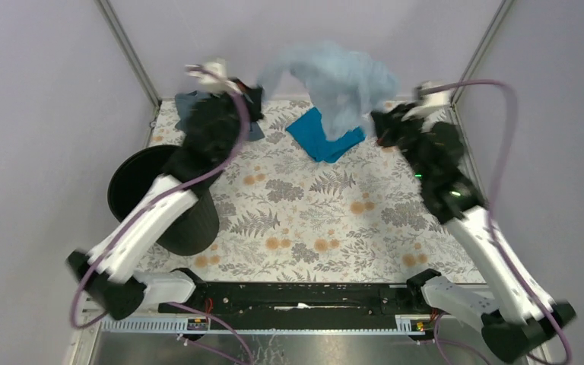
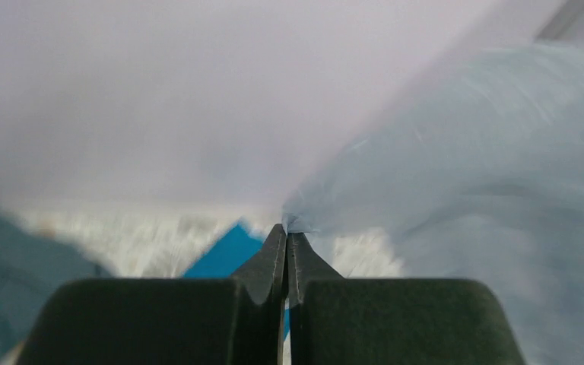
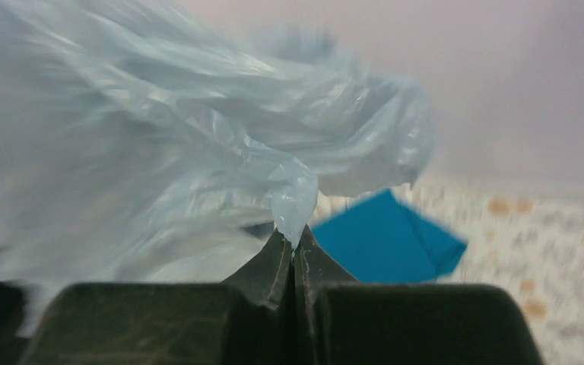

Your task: Put the trash bags into the trash bin

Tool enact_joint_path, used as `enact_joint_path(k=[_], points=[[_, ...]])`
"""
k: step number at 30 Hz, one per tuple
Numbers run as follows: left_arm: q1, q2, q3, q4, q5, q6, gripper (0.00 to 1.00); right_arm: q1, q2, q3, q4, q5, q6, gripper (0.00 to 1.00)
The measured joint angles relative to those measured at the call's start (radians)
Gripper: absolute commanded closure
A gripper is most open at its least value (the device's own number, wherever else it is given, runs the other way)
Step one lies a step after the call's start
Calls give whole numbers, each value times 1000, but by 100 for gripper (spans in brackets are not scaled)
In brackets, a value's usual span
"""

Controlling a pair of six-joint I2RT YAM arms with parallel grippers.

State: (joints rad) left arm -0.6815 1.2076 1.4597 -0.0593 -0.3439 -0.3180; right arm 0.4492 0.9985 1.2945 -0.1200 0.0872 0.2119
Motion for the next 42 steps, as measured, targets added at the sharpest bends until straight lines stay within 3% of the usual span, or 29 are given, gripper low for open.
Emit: enact_joint_path(k=[4,8,11,13,16,18,19,22,25,27,30,33,35,37,39,41,42], points=[[61,212,-228,-26,58,-109,100,0,167,-327,70,-36,44,100],[60,430,-393,-285,163,-153,100,0,415,-410,-168,-50,62,100],[61,432,-239,-423,191,-137,100,0,472,-157,-333,-23,31,100],[61,452,58,-457,210,-103,100,0,550,172,-367,-14,2,100],[50,445,451,-355,227,-58,100,23,642,655,-404,-4,-51,100],[6,330,495,-248,211,-19,100,68,586,774,-325,-22,-93,100],[-21,258,460,-206,204,-6,100,93,510,735,-265,-38,-106,100],[-104,-18,202,-50,160,19,100,145,204,415,-76,-92,-130,100],[-5,-121,-1,29,79,-31,100,130,47,124,86,-50,-114,100],[74,-72,-133,18,77,-77,100,126,90,-25,130,-37,-78,100],[119,84,-317,-70,99,-114,100,122,277,-232,99,-24,-16,100],[122,200,-408,-279,137,-120,100,120,444,-299,-111,-18,2,100],[122,201,-336,-379,164,-108,100,120,461,-217,-237,-9,-13,100],[121,211,-124,-433,203,-94,100,119,488,46,-332,6,-42,100],[113,216,135,-381,240,-78,100,121,524,351,-344,7,-73,100],[89,164,279,-267,255,-61,100,130,540,676,-324,-4,-103,100],[68,109,292,-207,259,-55,100,134,517,734,-287,-18,-108,100]])
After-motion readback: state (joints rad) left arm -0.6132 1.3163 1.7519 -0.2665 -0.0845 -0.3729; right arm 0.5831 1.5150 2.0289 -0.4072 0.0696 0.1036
